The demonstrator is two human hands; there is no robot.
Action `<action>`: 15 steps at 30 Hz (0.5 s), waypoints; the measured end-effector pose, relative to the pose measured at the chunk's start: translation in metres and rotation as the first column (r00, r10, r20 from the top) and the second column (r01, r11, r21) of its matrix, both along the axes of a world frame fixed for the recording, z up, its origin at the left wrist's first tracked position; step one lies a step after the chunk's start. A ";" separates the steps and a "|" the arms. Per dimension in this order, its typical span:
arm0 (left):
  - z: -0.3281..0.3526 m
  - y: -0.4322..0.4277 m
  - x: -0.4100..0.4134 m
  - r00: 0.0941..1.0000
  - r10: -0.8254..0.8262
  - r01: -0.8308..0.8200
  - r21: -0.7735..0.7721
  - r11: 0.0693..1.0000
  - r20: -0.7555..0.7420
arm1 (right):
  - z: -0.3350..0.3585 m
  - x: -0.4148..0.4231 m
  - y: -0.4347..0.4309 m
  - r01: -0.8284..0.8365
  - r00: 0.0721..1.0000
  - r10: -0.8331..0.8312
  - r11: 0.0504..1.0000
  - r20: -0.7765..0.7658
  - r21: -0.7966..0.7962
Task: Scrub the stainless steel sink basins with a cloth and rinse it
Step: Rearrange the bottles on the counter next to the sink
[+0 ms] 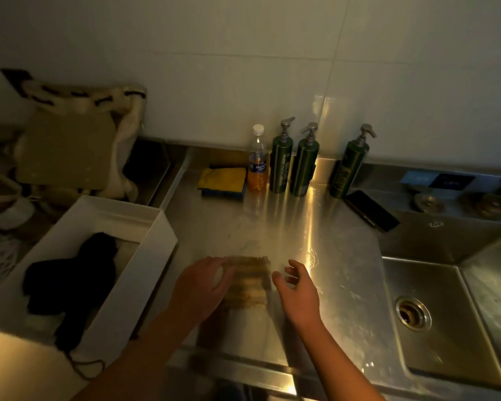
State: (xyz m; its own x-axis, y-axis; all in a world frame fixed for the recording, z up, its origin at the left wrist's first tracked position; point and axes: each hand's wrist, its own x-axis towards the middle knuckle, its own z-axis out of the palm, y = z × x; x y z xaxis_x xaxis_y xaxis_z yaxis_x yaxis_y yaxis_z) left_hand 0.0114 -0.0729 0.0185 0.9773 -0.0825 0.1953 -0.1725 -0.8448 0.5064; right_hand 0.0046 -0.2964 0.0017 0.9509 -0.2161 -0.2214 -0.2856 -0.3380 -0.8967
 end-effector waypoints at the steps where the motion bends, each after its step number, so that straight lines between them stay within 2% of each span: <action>1: 0.001 0.002 -0.009 1.000 0.014 -0.014 0.003 1.000 -0.004 | 0.001 -0.005 0.001 -0.004 1.000 0.004 1.000 -0.016 -0.002; 8: -0.001 0.007 -0.023 0.998 0.047 -0.046 0.037 0.998 -0.048 | 0.002 -0.009 0.010 -0.097 0.994 0.093 0.993 -0.055 -0.068; 15: -0.025 0.012 0.000 0.998 0.041 -0.039 0.035 0.999 -0.051 | -0.009 0.007 0.017 -0.098 0.987 0.080 0.987 -0.139 -0.130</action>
State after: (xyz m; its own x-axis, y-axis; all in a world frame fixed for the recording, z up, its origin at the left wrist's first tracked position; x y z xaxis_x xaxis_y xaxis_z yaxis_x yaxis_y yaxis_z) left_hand 0.0117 -0.0606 -0.0066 0.9886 -0.0491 0.1421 -0.1128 -0.8675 0.4846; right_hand 0.0118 -0.2791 -0.0068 0.9318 -0.1688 -0.3215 -0.3625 -0.4832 -0.7969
